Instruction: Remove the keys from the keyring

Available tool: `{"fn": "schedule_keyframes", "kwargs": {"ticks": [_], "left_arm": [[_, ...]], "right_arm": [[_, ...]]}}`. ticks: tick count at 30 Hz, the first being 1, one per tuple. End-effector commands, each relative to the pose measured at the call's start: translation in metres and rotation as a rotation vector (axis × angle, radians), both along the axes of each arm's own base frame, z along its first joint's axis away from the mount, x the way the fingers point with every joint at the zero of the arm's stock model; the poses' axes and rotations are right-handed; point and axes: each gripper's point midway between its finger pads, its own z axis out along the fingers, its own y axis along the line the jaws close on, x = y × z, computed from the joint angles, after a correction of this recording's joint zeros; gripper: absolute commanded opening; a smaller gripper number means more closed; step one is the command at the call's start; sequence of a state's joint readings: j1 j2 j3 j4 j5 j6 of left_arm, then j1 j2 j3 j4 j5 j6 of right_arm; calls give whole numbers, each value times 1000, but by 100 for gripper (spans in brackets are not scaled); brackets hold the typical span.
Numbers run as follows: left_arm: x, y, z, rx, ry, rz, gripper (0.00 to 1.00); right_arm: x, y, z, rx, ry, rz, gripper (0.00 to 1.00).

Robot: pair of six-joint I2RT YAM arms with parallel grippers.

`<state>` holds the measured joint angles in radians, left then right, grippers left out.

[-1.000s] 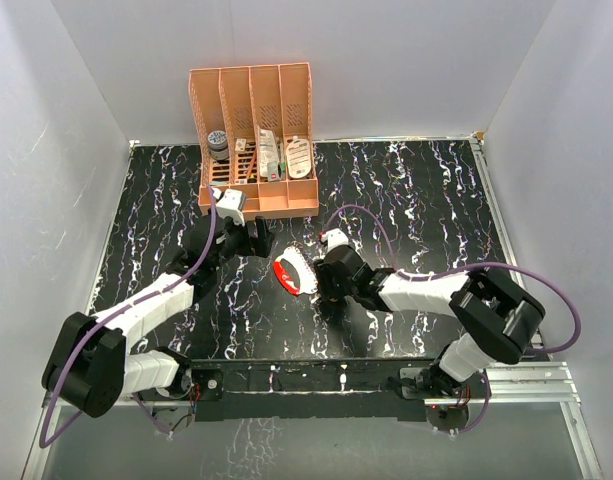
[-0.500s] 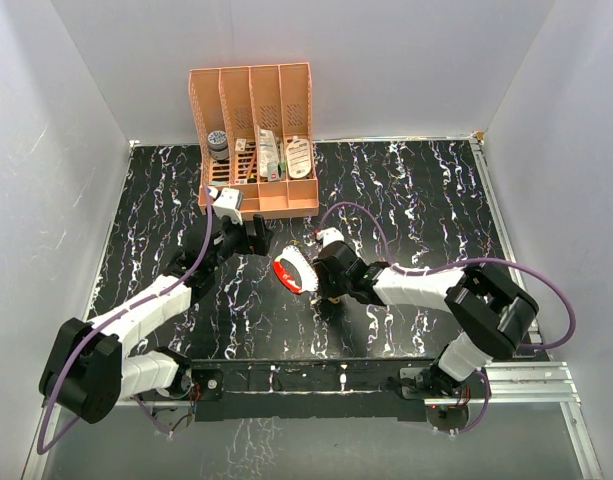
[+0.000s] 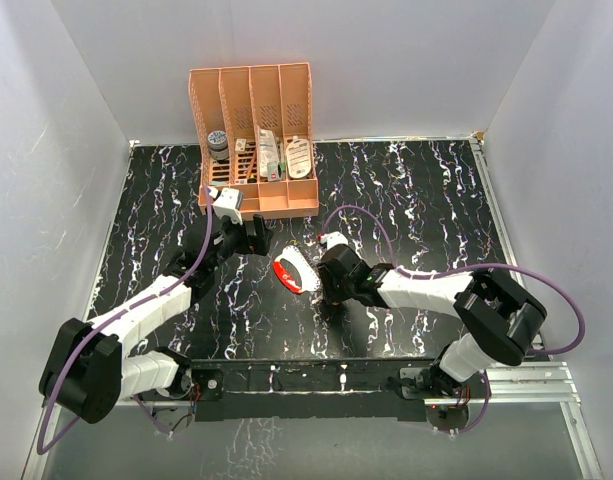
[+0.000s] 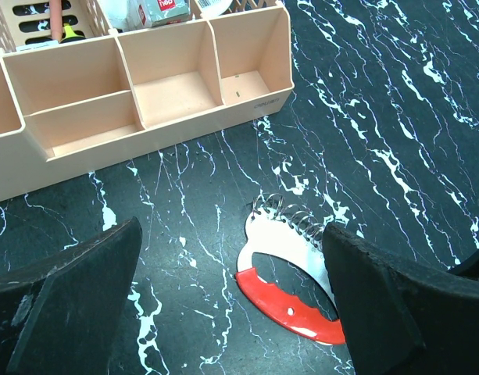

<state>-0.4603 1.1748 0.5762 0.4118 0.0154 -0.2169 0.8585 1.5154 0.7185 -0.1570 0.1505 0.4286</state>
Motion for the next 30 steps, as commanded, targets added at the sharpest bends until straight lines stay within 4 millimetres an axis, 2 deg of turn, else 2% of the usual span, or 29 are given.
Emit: {"fn": "schedule_keyframes", "kwargs": {"ticks": [1, 11, 17, 22, 30], "left_arm": [[4, -2, 18, -18, -48, -5, 99], [5, -4, 15, -18, -37, -11, 98], [4, -4, 14, -18, -34, -13, 99], [4, -4, 12, -16, -30, -13, 99], [4, -5, 12, -18, -28, -18, 99]], "right_arm": [[-3, -2, -6, -22, 9, -3, 27], [7, 15, 4, 4, -17, 27, 22], [8, 18, 5, 7, -20, 34, 22], [9, 20, 11, 21, -32, 38, 20], [11, 28, 23, 38, -49, 57, 21]]}}
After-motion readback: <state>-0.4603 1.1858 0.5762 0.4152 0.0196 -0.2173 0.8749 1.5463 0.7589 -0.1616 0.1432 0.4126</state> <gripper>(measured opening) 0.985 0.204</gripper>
